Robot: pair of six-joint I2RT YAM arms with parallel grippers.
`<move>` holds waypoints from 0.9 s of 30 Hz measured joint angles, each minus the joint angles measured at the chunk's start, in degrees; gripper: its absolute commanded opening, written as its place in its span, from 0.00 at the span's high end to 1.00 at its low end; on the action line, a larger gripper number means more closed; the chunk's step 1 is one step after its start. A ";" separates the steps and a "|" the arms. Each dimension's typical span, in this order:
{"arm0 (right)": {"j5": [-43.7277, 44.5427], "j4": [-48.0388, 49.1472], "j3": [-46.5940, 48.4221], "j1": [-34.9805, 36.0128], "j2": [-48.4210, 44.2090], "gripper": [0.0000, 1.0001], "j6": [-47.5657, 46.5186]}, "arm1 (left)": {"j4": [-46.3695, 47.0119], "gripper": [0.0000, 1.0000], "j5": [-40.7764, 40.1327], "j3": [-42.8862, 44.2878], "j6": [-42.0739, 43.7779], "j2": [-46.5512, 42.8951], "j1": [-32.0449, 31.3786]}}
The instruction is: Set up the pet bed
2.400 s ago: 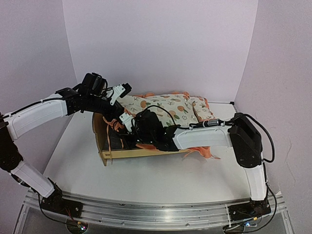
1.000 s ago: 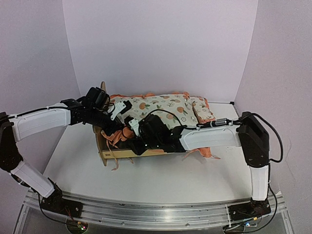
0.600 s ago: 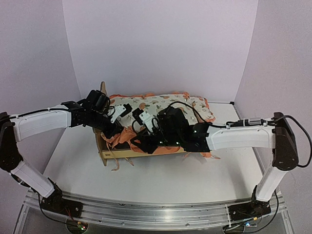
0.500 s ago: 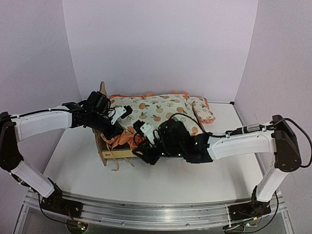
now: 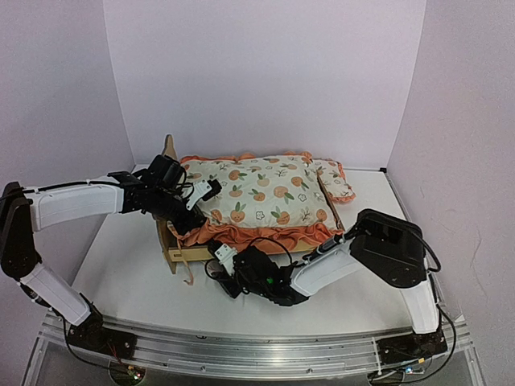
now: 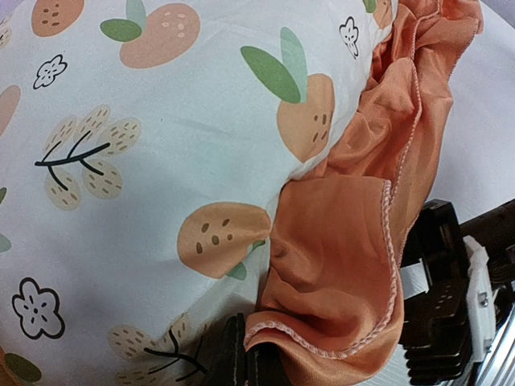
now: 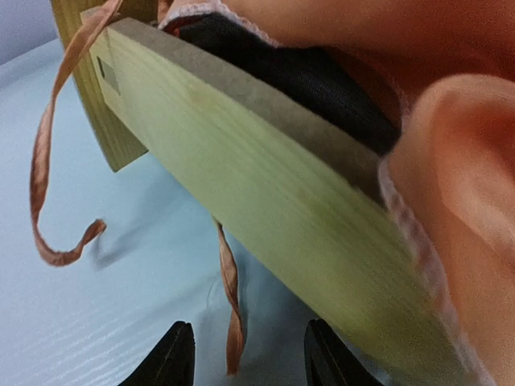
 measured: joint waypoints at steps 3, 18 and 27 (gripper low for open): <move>1.12 1.28 2.50 -0.02 2.69 0.56 -0.14 | 0.08 1.00 -0.02 0.00 0.04 0.04 0.00; -2.43 -2.16 4.35 -0.21 4.18 1.00 0.42 | -0.71 0.56 2.27 0.93 1.12 0.50 0.00; -21.36 -15.23 -1.53 0.18 -7.77 1.00 4.84 | -4.15 0.34 11.34 1.79 6.55 -6.24 0.11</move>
